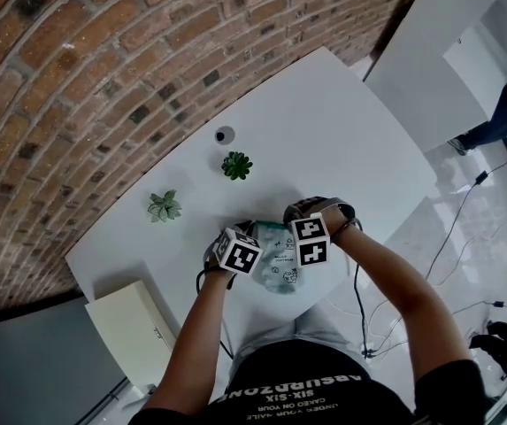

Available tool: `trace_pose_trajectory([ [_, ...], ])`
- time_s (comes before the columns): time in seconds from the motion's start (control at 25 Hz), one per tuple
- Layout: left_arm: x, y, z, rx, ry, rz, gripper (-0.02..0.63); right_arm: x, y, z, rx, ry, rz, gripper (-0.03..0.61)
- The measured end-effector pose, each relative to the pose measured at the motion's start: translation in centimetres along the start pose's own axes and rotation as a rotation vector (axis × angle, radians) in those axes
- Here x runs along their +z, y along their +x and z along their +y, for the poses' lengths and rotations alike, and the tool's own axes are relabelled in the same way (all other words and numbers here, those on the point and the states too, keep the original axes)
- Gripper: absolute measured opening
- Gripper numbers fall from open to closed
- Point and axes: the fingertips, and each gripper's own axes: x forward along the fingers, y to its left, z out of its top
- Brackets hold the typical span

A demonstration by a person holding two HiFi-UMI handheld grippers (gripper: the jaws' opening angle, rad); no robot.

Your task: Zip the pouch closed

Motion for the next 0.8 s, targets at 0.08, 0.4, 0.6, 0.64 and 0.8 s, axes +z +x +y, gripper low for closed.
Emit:
trace_pose_trajectory([
  [0.08,0.0,0.0,0.0,-0.001,-0.003,0.002,0.023,-0.2,0.0,0.0,0.001,-0.001,0.01,0.001],
  [0.4,-0.1,0.0,0.1,-0.013,-0.009,0.004,0.023,-0.5,-0.4,-0.1,-0.008,0.029,-0.004,0.002],
  [0.6,0.0,0.0,0.0,-0.008,0.001,0.0,0.023,-1.2,-0.4,0.3,-0.001,0.045,0.012,0.002],
  [0.64,0.0,0.0,0.0,-0.007,0.002,-0.001,0.023,-1.3,-0.5,0.4,-0.002,0.051,0.008,0.002],
  [0.8,0.0,0.0,0.1,-0.004,0.003,0.0,0.023,-1.4,-0.6,0.6,-0.012,0.057,0.001,0.002],
])
